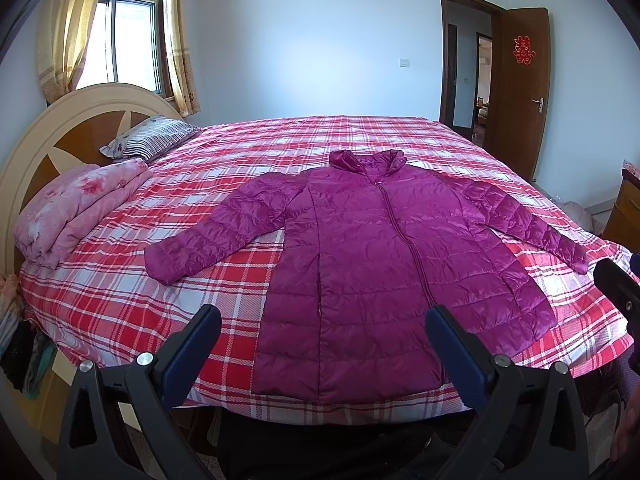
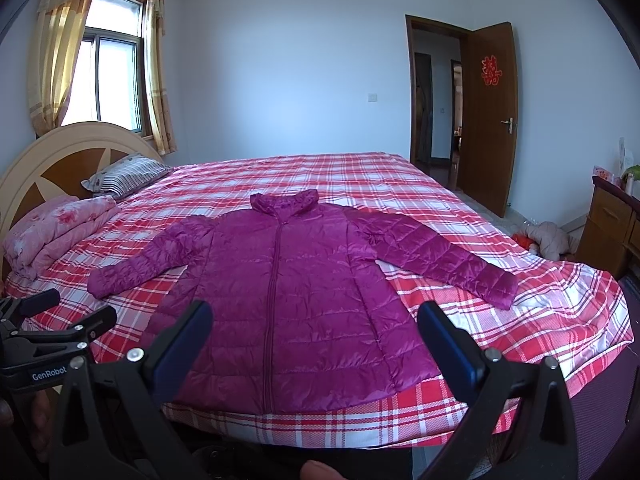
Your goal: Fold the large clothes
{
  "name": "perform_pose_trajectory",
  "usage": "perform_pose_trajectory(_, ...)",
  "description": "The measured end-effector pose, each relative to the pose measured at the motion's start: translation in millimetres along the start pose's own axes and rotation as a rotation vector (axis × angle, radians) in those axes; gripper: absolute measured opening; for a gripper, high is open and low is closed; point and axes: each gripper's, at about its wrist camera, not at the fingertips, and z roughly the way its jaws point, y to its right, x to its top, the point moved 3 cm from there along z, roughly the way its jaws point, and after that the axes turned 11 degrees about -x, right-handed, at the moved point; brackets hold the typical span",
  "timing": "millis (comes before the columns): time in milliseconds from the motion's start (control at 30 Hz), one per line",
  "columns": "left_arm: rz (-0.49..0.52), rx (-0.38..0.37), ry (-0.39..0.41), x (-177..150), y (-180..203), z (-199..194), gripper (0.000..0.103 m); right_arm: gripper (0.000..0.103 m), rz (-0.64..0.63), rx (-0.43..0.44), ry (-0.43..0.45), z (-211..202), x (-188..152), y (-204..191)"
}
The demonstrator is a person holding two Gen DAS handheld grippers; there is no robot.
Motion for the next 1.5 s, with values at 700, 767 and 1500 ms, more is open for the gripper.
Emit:
perform_pose_trajectory(700,0.007,-0.064,-0.081,-5.8,-1.1,22.2,0.102,0.103,0.011,0.012,-0.026,6.3,-7.5,-1.2)
perform_pose_trajectory(767,0.005,-0.091,-0.113,-8.3,-1.6,31.4,0.102,0.103,0.015,0.021,-0.038,12.3,-8.5,-0.6)
perform_pose_trajectory(1500,0.103,-0.004,-0.087,44.4,-29.7,156.5,0.102,0.099,0.246,-0.059,-0.326,170.8,-30.4,137.0)
